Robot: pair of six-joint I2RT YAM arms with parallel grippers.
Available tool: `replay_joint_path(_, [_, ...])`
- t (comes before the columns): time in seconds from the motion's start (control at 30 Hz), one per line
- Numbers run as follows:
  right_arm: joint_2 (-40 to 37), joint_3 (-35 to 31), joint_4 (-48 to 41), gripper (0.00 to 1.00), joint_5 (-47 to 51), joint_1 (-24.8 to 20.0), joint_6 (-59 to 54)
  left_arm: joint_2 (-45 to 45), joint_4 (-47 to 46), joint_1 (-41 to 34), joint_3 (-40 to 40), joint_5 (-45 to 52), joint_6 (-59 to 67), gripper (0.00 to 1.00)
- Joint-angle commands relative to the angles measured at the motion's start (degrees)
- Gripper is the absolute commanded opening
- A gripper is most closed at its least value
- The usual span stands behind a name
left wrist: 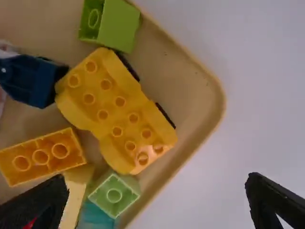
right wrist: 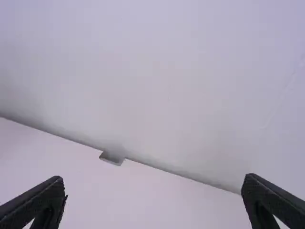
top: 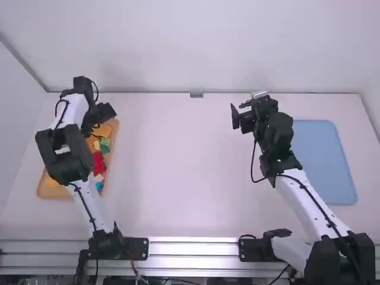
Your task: Assemble lego blocks to make yellow taxi
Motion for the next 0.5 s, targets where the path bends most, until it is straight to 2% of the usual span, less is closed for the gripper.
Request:
replay_joint_path(0.0, [0.3, 2.2, 0.0, 0.98, 0.0, 0.0, 0.2, 0.3, 0.8, -0.2, 1.3, 2.1, -3.1, 0.99])
replay_joint_path(0.2, [0.3, 2.2, -0.4, 0.98, 0.0, 0.0, 0.2, 0.3, 1.2, 0.2, 1.3, 1.0, -7.0, 0.99])
replay_joint_path(0.3, [0.3, 2.2, -0.6, 0.99, 0.0, 0.0, 0.2, 0.5, -2.4, -0.1, 1.3, -1.1, -17.9, 0.99])
replay_joint_path(0.47, [0.3, 2.2, -1.1, 0.98, 0.0, 0.0, 0.2, 2.1, -3.2, -0.1, 1.2, -3.0, -24.2, 0.99])
